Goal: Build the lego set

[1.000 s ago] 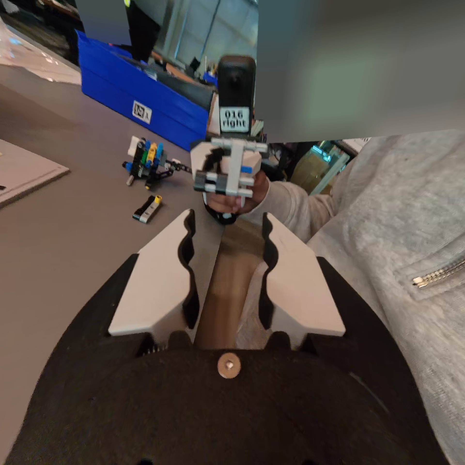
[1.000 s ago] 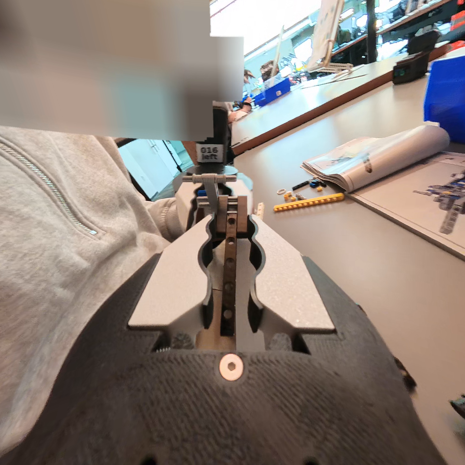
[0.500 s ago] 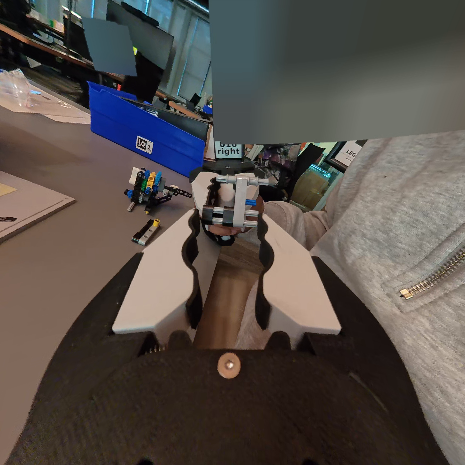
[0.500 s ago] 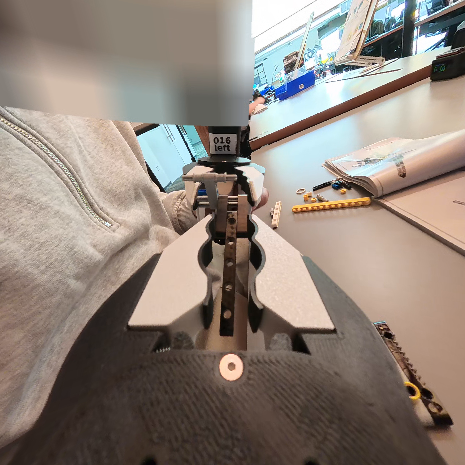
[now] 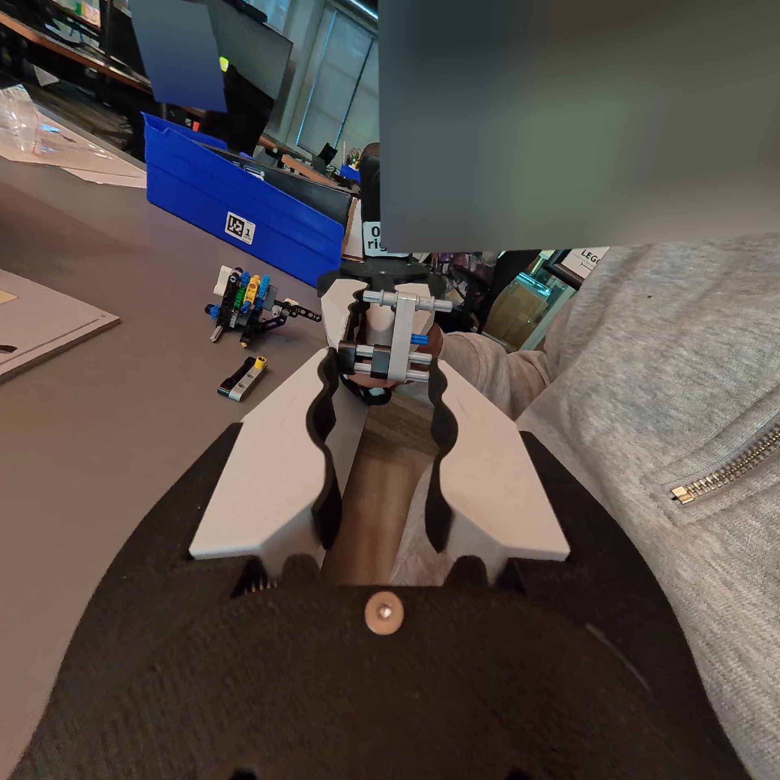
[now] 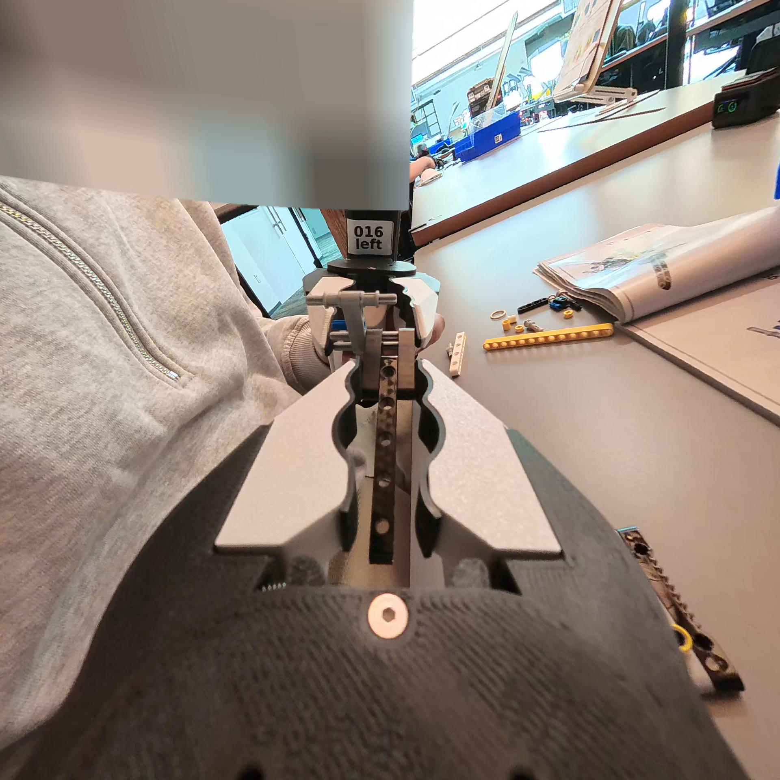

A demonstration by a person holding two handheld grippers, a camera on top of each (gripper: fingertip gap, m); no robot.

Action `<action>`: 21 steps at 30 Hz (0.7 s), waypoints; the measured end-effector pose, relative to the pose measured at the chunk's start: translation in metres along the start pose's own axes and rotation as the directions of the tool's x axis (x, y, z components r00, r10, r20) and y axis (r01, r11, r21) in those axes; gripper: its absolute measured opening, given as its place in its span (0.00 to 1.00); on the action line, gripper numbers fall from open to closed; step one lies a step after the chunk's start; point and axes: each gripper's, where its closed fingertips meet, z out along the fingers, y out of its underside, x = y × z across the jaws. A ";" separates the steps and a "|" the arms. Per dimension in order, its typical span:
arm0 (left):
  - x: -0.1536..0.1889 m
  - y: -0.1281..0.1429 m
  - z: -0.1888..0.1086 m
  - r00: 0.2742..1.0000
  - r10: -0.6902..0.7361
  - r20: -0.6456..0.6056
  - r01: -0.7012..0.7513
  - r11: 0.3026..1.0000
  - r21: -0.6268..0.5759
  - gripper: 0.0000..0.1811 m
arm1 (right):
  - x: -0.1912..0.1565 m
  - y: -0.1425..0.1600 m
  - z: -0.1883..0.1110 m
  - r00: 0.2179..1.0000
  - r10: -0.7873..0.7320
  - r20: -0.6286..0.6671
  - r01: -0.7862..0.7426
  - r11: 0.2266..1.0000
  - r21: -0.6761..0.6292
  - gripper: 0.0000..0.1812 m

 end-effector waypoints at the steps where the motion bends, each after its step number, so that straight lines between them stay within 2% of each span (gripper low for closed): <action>1: 0.000 0.000 0.000 1.000 -0.001 0.000 0.001 1.000 -0.002 0.22 | 0.000 0.000 0.000 1.000 0.000 -0.001 0.000 1.000 -0.001 0.13; 21: -0.002 0.004 0.001 0.999 -0.046 -0.005 0.046 0.999 -0.020 0.23 | 0.003 0.003 -0.003 1.000 0.013 -0.005 -0.013 1.000 -0.019 0.13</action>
